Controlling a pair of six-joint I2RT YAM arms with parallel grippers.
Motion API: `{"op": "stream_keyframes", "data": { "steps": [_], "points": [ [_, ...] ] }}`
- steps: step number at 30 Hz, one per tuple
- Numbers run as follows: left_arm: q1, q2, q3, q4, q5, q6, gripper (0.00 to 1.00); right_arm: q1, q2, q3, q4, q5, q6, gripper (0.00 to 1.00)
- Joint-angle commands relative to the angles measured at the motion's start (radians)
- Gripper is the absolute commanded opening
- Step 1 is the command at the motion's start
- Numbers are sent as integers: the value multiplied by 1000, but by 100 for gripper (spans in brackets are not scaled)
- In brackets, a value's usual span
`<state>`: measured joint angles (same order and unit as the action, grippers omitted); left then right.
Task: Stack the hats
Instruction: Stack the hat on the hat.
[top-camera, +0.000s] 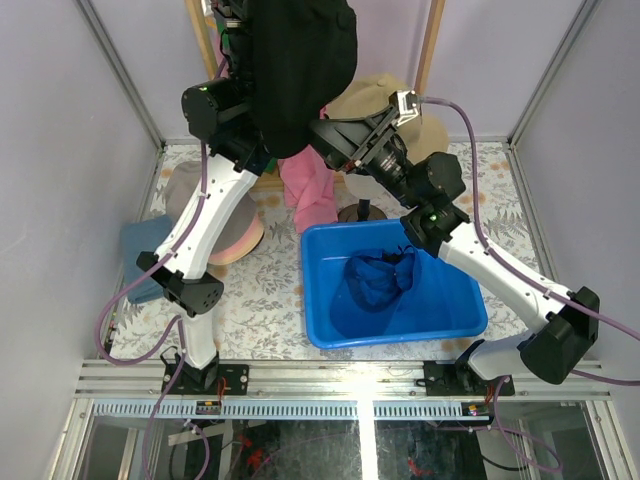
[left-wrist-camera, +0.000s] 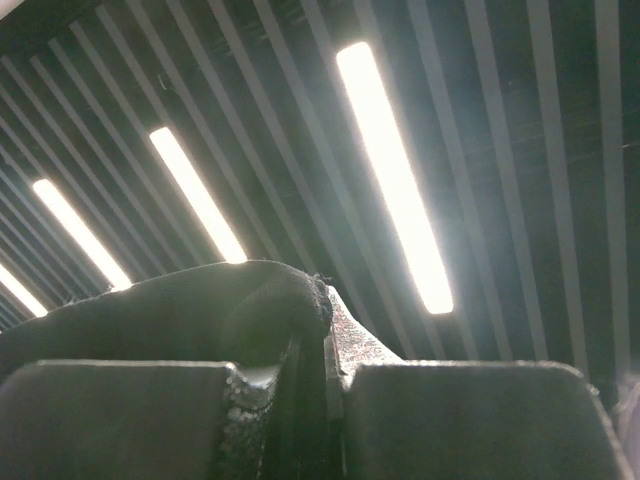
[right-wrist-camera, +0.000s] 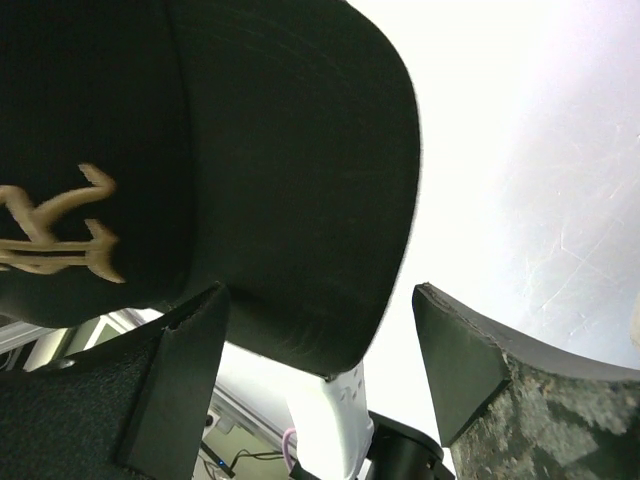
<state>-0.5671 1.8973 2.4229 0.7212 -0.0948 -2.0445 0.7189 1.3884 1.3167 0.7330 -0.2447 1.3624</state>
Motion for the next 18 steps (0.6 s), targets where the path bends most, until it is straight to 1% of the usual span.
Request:
{"op": "stream_keyframes", "data": {
  "steps": [1, 8, 11, 14, 16, 17, 18],
  "points": [
    [-5, 7, 23, 68, -58, -25, 0, -6, -16, -33, 125, -24, 41, 80],
    [-4, 14, 20, 79, -57, -21, 0, -6, -13, -45, 189, -38, 70, 79],
    [-6, 13, 6, 89, -54, -15, 0, -6, 17, -12, 244, -67, 90, 75],
    [-9, 10, -16, 102, -54, -12, 0, -6, 55, 20, 313, -89, 141, 65],
    [-9, 7, -25, 115, -61, -9, 0, -6, 71, 29, 360, -104, 180, 52],
    [-7, 5, -31, 123, -64, -6, 0, -6, 72, 26, 382, -108, 190, 43],
    [-5, 2, -40, 133, -68, -2, 0, -6, 65, 20, 393, -111, 195, 38]
  ]
}}
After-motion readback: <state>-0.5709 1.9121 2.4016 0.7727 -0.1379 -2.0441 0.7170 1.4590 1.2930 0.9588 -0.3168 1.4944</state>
